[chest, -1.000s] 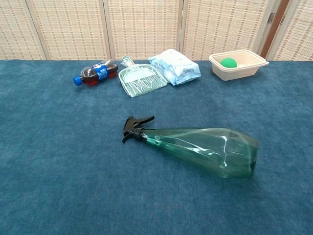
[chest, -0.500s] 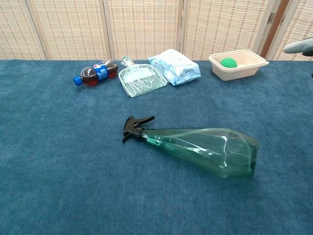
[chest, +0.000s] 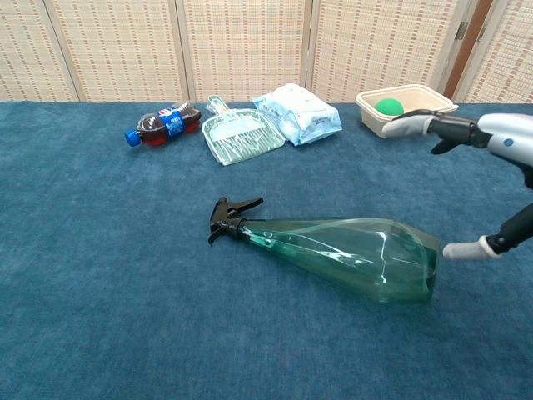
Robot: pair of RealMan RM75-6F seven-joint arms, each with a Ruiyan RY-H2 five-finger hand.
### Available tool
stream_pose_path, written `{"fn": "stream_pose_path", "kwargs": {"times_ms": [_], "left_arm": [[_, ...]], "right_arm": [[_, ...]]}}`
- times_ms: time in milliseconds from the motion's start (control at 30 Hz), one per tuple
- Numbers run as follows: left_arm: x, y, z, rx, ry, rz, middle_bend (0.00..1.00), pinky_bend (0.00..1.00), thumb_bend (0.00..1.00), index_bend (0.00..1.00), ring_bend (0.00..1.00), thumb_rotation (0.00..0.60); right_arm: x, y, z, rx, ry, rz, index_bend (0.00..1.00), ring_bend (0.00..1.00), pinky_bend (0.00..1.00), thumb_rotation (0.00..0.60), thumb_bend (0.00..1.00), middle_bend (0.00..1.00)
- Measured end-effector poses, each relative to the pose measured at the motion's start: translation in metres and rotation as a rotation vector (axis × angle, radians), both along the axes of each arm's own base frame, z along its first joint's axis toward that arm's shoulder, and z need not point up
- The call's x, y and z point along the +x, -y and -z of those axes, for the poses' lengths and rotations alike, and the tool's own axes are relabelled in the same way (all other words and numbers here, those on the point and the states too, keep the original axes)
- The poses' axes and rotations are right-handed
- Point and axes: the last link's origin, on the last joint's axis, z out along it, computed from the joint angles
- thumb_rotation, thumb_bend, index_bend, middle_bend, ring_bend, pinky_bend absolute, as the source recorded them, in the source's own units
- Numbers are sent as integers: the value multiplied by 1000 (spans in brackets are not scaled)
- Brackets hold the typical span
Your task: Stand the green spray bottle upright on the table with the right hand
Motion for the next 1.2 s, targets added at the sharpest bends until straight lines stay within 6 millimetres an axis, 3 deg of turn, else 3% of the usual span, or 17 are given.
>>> {"fn": "stream_pose_path", "kwargs": {"times_ms": [267,667,933,1200], "left_arm": [[-4,3,-2,6,4,-9,417,414,302,385,382,600],[-8,5,-2,6,3,-22,435,418,302,385,397,600],[-9,7,-2,5,6,-29,448,438,302,385,410,600],[-10,7,0,1,10,-31,453,449,302,385,417,600]], "right_arm": [[5,3,28,34,-28,-31,0,0,164,600,0,0],[8,4,50,48,-48,-57,0,0,164,600,0,0],[4,10,58,33,-83,-54,0,0,164,600,0,0],[-13,28,54,-22,-132,3,0,0,164,600,0,0]]}}
